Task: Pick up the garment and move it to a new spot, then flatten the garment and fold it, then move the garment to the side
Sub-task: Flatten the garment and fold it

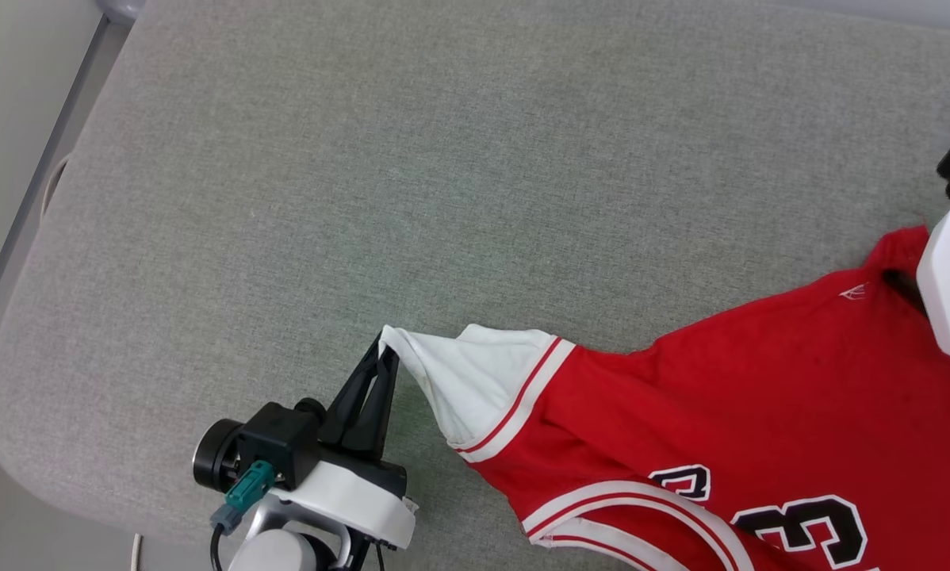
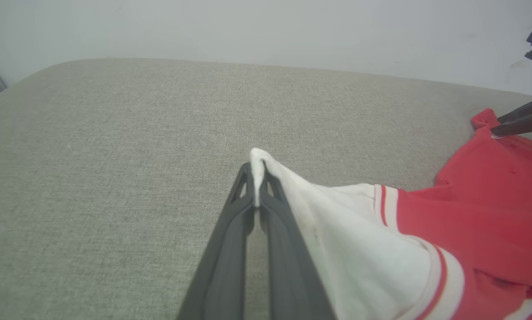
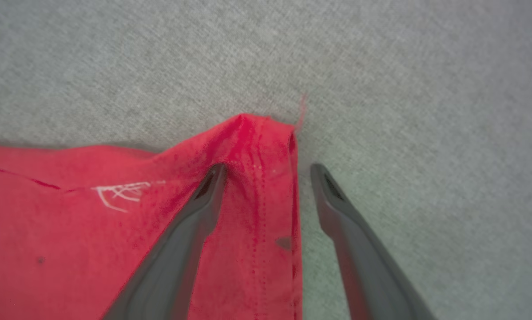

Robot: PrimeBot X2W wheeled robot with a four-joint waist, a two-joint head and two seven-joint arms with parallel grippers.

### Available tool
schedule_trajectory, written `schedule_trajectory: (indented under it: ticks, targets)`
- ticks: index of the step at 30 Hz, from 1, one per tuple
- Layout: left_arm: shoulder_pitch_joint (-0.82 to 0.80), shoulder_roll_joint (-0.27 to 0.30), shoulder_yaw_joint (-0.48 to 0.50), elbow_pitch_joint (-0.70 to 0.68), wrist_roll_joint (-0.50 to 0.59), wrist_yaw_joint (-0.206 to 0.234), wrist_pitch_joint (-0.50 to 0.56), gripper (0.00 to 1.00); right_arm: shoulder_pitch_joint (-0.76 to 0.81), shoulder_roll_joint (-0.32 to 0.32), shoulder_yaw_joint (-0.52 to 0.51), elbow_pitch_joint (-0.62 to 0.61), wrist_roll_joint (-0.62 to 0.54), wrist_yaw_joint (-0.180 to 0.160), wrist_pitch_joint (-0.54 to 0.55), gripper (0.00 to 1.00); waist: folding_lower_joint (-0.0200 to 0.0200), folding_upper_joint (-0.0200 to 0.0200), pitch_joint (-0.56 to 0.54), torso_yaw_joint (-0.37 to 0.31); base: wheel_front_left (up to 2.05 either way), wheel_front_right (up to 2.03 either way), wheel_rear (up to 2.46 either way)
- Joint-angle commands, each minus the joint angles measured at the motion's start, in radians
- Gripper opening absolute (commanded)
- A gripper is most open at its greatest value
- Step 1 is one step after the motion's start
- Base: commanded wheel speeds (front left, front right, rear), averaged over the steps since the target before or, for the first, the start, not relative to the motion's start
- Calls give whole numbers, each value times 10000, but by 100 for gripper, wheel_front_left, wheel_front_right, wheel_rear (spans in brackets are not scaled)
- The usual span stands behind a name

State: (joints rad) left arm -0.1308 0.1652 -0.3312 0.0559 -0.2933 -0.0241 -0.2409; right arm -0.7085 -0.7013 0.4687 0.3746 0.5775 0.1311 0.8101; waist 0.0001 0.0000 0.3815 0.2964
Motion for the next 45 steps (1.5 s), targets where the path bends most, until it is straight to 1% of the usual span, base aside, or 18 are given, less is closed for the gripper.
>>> schedule_trajectory:
  ticks: [1,6,7,8,9,13,17,19,23,27,30,32,35,40,45]
  targets:
    - [-103,-43,-17,33,44,-27,-61,0,4,84,189,269,-21,-8,-38,100,-1,0,88,83,0,0,0]
    - [-184,-69,-6,219,11,-62,-121,0,463,254,1161,1036,415,7,-394,100,-1,0,121,76,0,0,0]
    - [-180,-61,10,260,-1,-63,-141,0,451,277,1281,1092,493,8,-543,88,-1,0,104,41,0,0,0]
    - [-177,-53,28,293,-15,-67,-159,0,394,266,1361,1140,560,8,-740,14,-1,0,74,3,0,0,0]
    - [-170,-35,43,343,-26,-77,-167,0,330,228,1458,1158,628,8,-933,0,-1,0,23,-40,0,0,0]
    - [-150,57,126,524,-51,-78,-186,0,-129,1,1571,1030,974,-8,-1958,0,-1,0,-297,-255,0,0,0]
    - [-11,194,257,548,-19,-25,-207,0,-428,-138,1410,801,1208,-12,-3388,0,-1,0,-774,-491,0,0,0]
    - [68,312,360,480,13,1,-217,0,-332,-146,1366,720,1320,-12,-4001,0,-1,0,-1028,-625,0,0,0]
    - [227,520,600,168,-68,76,-232,0,48,-108,972,539,1462,-12,-5188,0,-1,0,-1514,-965,0,0,0]
    - [12,842,776,-238,-39,44,-123,0,254,28,428,259,1457,-12,-5955,0,-1,0,-1845,-1296,0,0,0]
    - [-487,1054,944,-565,36,46,-61,0,413,111,-6,-101,1398,-12,-6238,0,-1,0,-2011,-1510,0,0,0]
    - [-903,1093,1115,-757,-147,-10,-46,0,466,204,-304,-410,1304,-12,-6351,0,-1,0,-2062,-1661,0,0,0]
    - [-1683,1237,1310,-1000,-147,-24,36,0,475,355,-780,-881,1064,-12,-6412,0,-1,0,-2090,-1887,0,0,0]
    - [-3144,1454,1398,-1399,-15,-106,350,0,390,685,-1577,-1670,626,-12,-6221,0,-1,0,-1965,-2190,0,0,0]
    - [-4828,1689,1274,-1322,129,-366,788,0,-65,1049,-2322,-2317,78,-12,-5931,0,-1,0,-1595,-2406,0,0,0]
